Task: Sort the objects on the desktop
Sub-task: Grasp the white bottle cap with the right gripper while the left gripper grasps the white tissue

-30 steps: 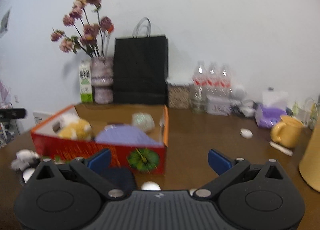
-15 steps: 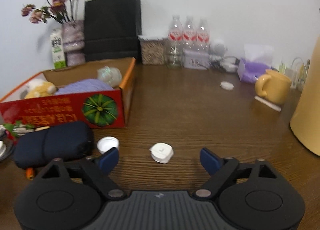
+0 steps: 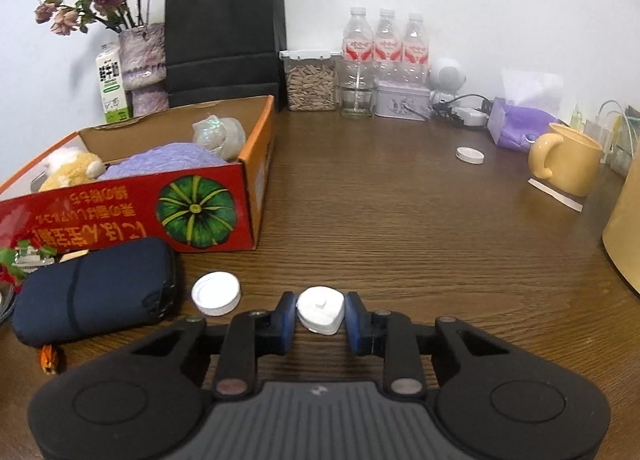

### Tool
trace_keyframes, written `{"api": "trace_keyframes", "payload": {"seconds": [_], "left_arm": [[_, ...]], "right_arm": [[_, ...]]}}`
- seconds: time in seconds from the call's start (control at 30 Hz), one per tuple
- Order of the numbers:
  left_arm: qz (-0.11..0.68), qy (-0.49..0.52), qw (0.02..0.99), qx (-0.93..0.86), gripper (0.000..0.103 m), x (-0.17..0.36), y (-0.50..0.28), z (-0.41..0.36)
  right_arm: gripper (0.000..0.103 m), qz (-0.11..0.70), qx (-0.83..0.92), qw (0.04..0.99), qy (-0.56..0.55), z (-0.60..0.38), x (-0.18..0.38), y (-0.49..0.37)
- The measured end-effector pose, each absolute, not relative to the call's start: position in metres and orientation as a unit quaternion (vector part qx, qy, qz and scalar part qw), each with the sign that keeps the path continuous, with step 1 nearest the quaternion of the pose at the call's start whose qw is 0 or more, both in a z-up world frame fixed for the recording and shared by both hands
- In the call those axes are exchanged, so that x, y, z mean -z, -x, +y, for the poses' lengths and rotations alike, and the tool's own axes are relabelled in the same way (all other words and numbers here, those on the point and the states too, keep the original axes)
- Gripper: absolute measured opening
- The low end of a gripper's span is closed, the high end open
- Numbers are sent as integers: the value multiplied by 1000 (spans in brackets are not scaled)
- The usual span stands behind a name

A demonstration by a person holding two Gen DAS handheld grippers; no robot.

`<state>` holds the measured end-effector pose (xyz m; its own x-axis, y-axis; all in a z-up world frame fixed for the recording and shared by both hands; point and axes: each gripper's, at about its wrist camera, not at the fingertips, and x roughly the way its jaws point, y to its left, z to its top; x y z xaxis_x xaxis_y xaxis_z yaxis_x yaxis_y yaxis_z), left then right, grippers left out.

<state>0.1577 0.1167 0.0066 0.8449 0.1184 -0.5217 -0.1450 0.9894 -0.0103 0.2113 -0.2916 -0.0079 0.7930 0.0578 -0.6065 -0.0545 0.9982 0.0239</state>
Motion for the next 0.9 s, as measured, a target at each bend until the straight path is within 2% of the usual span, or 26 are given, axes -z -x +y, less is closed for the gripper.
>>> {"api": "trace_keyframes", "payload": {"seconds": [0.2,0.27,0.37,0.53,0.57,0.6,0.63,0.7,0.9], "left_arm": [[281,12,958,-51,103,-2,-179,110],[285,10,957,-43,100,0,-187,109],[298,20,954,-32,85,3,-198,110],[318,42,947,-15,45,10,-209,113],[318,41,947,-15,42,11,-209,112],[315,36,948,-17,33,11,-209,111],[315,34,948,-16,29,11,-208,111],[311,38,950,-11,23,11,-207,111],[291,45,955,-16,21,1,-197,115]], "right_arm": [[25,311,-37,950,5,-282,5,-208],[25,309,-37,950,6,-279,4,-208],[25,306,-40,951,9,-276,1,-206],[25,302,-44,952,15,-272,-2,-203],[25,301,-46,952,15,-271,-2,-202],[25,301,-46,952,16,-270,-2,-201],[25,300,-47,953,17,-269,-2,-200],[25,298,-49,953,19,-267,-2,-199],[25,286,-56,956,27,-261,-8,-193]]}}
